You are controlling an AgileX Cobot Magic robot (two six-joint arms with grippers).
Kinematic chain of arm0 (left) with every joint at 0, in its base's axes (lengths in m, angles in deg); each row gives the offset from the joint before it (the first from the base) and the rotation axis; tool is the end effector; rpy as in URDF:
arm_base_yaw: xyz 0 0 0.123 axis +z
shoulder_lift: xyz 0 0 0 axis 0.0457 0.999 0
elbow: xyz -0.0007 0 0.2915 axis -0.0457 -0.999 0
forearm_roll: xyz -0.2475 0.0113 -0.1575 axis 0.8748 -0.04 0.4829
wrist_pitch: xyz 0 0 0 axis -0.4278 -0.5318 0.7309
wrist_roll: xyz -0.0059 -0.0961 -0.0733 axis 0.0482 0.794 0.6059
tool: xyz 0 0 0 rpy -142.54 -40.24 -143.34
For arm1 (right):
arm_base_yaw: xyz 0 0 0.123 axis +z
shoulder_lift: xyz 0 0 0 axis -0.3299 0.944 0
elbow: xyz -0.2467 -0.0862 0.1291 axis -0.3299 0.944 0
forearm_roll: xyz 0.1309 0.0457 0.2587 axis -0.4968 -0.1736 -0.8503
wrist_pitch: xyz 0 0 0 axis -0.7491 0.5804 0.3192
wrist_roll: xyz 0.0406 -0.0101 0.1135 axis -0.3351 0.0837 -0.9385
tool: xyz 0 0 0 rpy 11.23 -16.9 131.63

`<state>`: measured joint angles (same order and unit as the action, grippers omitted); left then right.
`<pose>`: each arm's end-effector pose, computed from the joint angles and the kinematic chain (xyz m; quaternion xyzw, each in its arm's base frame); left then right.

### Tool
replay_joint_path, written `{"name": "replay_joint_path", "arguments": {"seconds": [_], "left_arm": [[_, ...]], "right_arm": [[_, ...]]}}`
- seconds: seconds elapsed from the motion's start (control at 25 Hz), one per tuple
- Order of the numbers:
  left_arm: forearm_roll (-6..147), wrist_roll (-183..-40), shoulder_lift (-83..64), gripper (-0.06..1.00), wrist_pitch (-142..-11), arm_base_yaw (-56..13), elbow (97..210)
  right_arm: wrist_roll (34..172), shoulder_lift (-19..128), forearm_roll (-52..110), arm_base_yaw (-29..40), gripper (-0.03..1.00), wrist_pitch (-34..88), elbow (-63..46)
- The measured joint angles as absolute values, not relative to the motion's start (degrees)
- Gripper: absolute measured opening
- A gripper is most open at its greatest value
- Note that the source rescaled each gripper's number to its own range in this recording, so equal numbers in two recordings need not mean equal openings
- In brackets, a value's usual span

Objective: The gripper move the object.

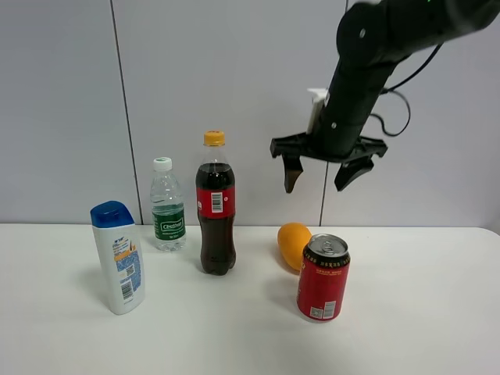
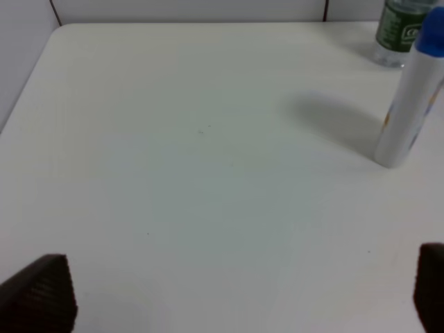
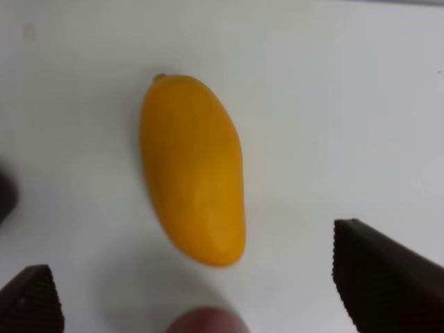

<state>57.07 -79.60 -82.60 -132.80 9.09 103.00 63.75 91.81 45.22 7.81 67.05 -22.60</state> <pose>0.0506 0.0047 0.2878 -0.0325 0.8473 0.0351 0.5290 0.4414 0.2115 0.2386 -0.1229 0.9558 0.0380 0.2643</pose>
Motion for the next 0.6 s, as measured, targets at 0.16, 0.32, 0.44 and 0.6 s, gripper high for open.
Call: {"name": "replay_joint_path", "arguments": {"seconds": [0.16, 0.32, 0.44, 0.6], "left_arm": [[57.1, -79.6, -82.6, 1.00, -132.8, 9.1, 103.0], [57.1, -79.6, -82.6, 1.00, -132.8, 9.1, 103.0], [57.1, -79.6, -82.6, 1.00, -132.8, 9.1, 103.0], [57.1, -79.6, -82.6, 1.00, -132.8, 9.1, 103.0]], "right_arm": [[64.2, 82.5, 45.2, 10.1, 0.58, 72.2, -22.6], [64.2, 73.0, 45.6, 13.3, 0.58, 74.2, -22.6], [63.6, 67.5, 47.4, 15.5, 0.68, 77.3, -22.6], [62.7, 61.5, 53.2, 18.6, 0.94, 85.5, -22.6]]}}
